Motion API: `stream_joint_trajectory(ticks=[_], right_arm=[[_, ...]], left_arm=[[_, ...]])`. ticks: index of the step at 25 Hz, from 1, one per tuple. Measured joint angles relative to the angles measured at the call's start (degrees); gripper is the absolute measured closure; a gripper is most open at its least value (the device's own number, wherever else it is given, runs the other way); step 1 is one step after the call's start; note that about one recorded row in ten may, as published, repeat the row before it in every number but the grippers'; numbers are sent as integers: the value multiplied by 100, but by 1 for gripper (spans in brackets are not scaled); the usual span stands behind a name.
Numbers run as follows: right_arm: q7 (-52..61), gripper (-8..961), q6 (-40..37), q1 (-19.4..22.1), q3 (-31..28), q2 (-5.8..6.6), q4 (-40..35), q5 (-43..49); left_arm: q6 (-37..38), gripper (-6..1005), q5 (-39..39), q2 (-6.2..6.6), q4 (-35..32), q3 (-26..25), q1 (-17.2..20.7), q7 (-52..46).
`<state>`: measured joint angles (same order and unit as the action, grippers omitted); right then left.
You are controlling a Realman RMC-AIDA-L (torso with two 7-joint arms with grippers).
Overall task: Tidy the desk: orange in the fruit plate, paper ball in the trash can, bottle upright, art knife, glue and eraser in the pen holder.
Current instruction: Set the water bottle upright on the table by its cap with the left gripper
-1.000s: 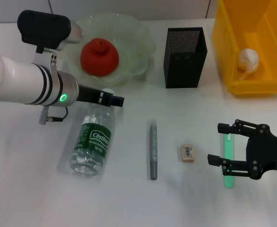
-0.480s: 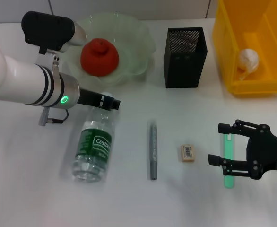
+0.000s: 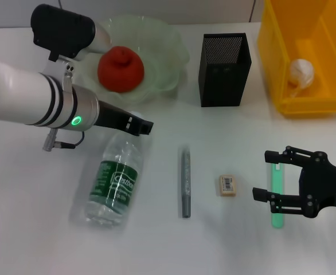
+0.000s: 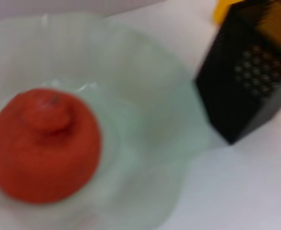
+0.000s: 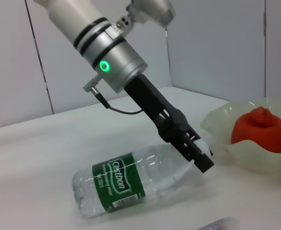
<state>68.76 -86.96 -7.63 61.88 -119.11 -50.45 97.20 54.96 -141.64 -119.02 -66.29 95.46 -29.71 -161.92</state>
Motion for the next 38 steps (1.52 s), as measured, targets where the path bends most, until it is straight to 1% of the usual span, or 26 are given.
stream_joint_trajectory(ticks=[1,3,4,6,8,9,10,11,12,13,14,16,17,18,19,21,22,25,26,28,30,31,38], right_arm=[[1,129,-7,-1,0,0,0,1],[5,129,-12,-1,-1,2,0,1],[10,129,-15,-2,-1,2,0,1],[12,129,-16,-2,-1,2,0,1],[14,129,-17,-2,-1,2,0,1],[23,129,-17,-2,0,2,0,1],[23,129,-17,-2,0,2,0,1],[43,129,-17,-1,0,2,-1,1],[76,129,-19,-2,-1,2,-7,1],[76,129,-19,-2,-1,2,-7,1],[100,129,-21,-5,0,1,-23,1],[133,129,-22,-8,0,2,-46,1],[133,129,-22,-8,0,2,-46,1],[151,129,-22,-9,-1,2,-56,1],[169,129,-27,-10,0,1,-62,1],[170,129,-29,-11,0,1,-62,1],[183,129,-35,-22,0,1,-62,1],[217,129,-49,-46,0,1,-62,1],[235,129,-61,-58,0,1,-62,1],[237,129,-63,-62,0,1,-67,1],[239,129,-66,-68,0,1,-78,1],[240,129,-66,-70,0,1,-86,0],[295,130,-78,-72,0,1,-120,0]], left_arm=[[146,526,264,16,-360,-24,175,447],[243,526,842,37,-563,-111,390,1241],[243,526,842,37,-563,-111,390,1241],[417,526,1893,51,-667,-424,722,2798],[417,527,1893,51,-667,-424,722,2798],[505,527,2285,50,-656,-573,831,3400],[505,527,2285,50,-656,-573,831,3400],[748,527,2900,50,-604,-843,998,4317],[919,527,3135,49,-565,-1002,1058,4714],[919,527,3135,49,-565,-1002,1058,4714],[1075,527,3305,48,-481,-1186,1078,5051],[1075,527,3305,48,-481,-1186,1078,5051],[1285,527,3487,47,-271,-1491,1058,5474],[1374,527,3623,46,-203,-1610,1073,5784],[1415,527,3719,46,-181,-1660,1095,5974],[1415,527,3719,46,-181,-1660,1095,5974],[1519,527,4158,46,-120,-1811,1237,6649],[1562,527,4292,45,-84,-1880,1267,6806],[1692,527,4496,46,33,-2046,1289,7046],[1839,527,4639,49,170,-2227,1292,7269],[1877,528,4670,50,208,-2275,1292,7330],[1961,528,4740,52,308,-2375,1293,7559],[2094,528,4870,55,480,-2549,1291,8112]])
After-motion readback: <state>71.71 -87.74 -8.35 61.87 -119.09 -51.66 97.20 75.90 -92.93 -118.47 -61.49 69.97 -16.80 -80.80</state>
